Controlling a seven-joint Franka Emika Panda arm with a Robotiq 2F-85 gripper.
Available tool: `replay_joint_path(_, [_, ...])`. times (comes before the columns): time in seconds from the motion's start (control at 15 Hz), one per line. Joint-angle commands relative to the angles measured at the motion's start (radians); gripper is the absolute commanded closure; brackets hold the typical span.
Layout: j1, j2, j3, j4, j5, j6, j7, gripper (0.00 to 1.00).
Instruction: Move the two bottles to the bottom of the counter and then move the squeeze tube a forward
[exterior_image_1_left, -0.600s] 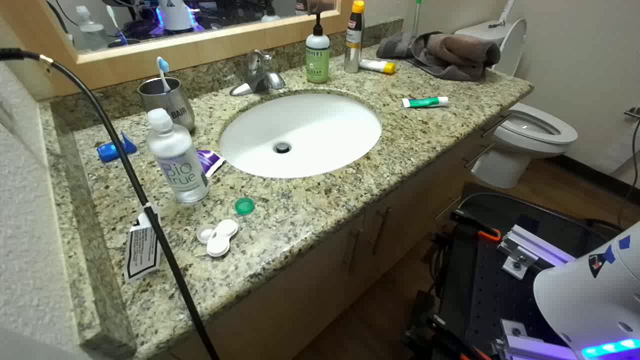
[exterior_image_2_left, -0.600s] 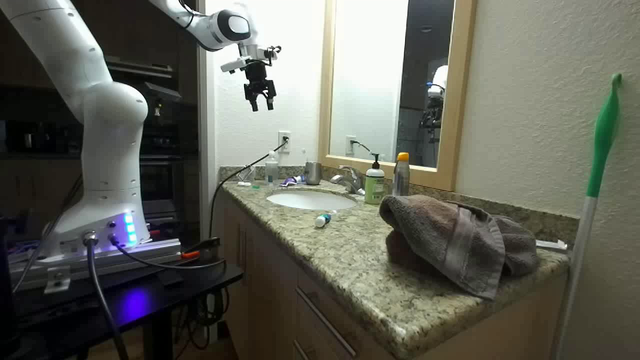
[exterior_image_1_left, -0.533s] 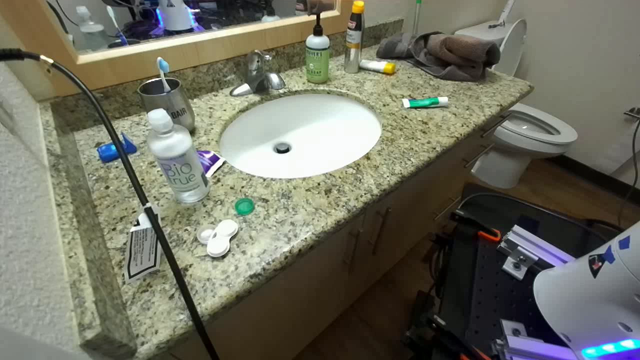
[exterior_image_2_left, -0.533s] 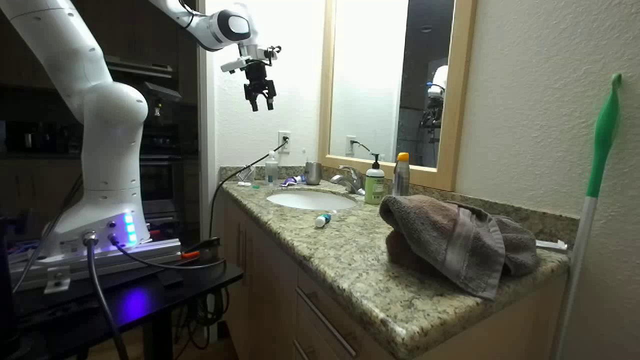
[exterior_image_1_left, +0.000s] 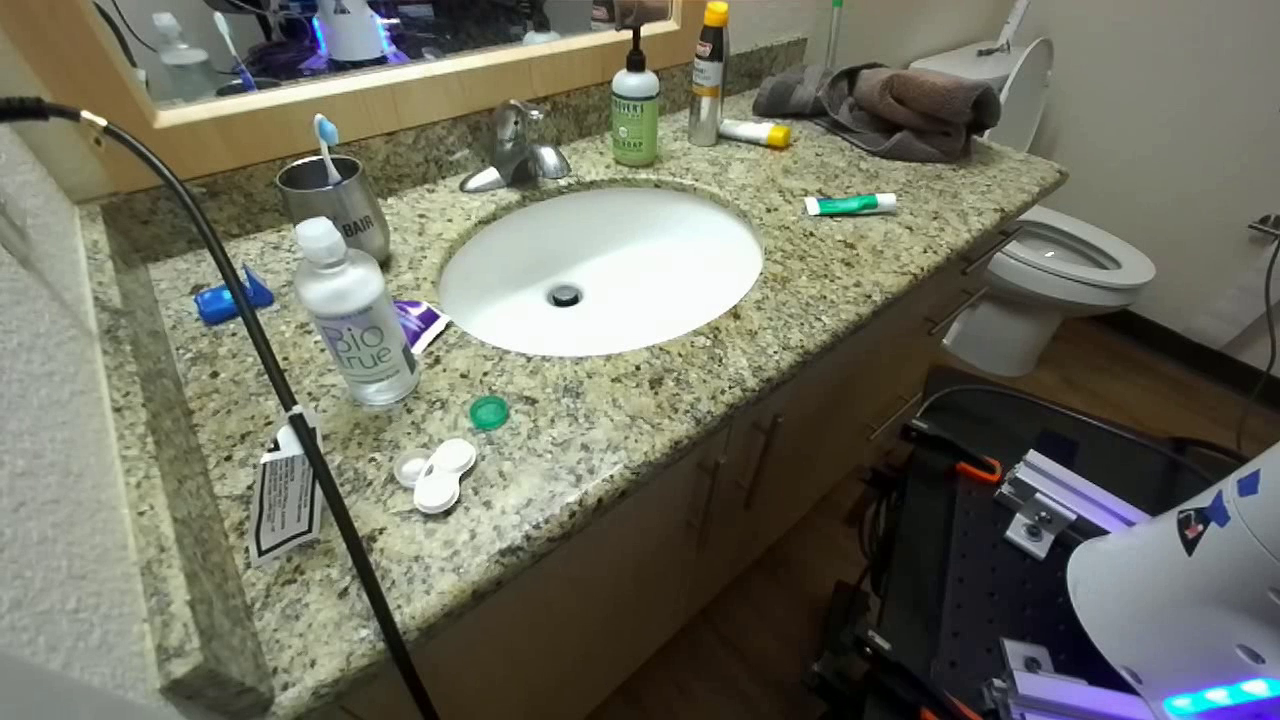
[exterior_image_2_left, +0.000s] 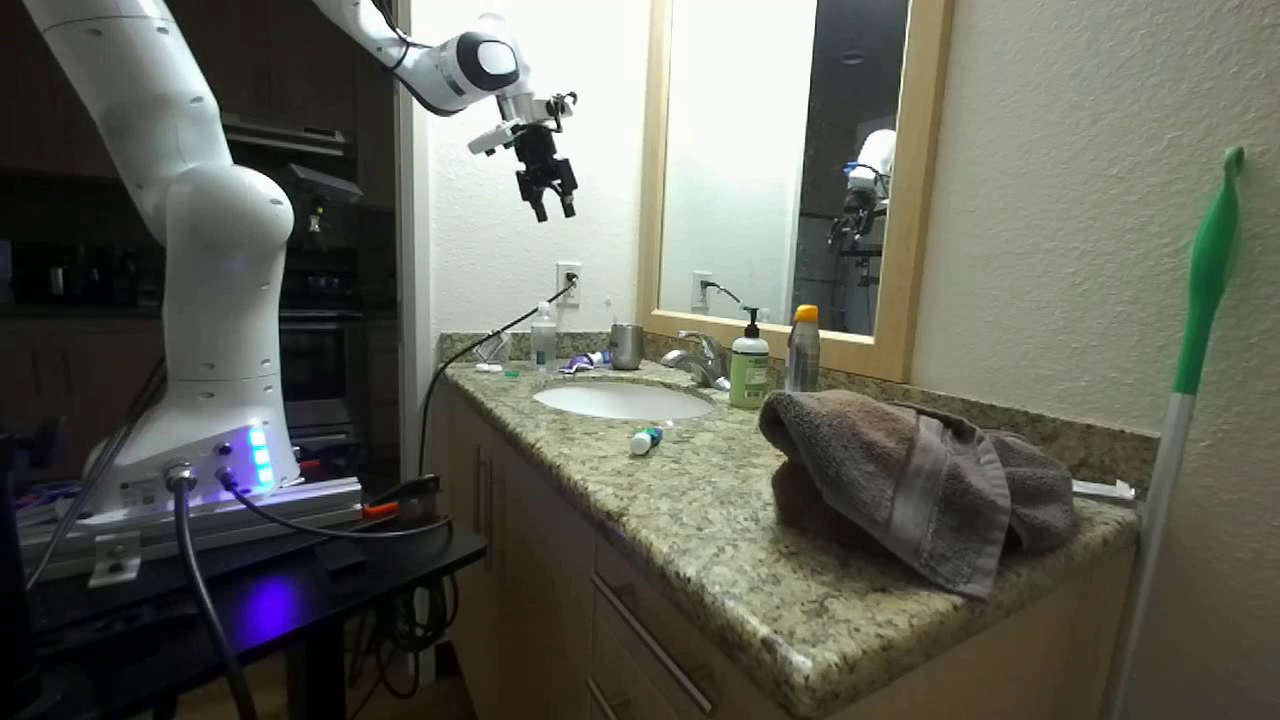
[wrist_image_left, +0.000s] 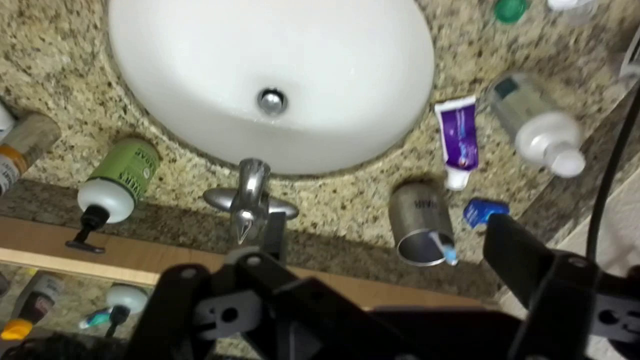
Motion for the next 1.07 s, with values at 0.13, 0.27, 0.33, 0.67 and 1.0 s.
replay_joint_path(0.13, [-0.103,0.282,-0.062,0.303,0.01,0.098,0.143,0.0])
replay_joint_path(0.27, [-0.136,0.349,-0.119,0.382,0.033,0.082,0.163,0.0])
replay_joint_path(0.33, [-0.151,0.393,-0.146,0.433,0.051,0.073,0.174,0.0])
replay_joint_path(0.67, [-0.16,0.408,-0.19,0.441,0.082,0.075,0.197,0.0])
replay_joint_path(1.0, [-0.156,0.618,-0.213,0.607,-0.057,0.092,0.497,0.0])
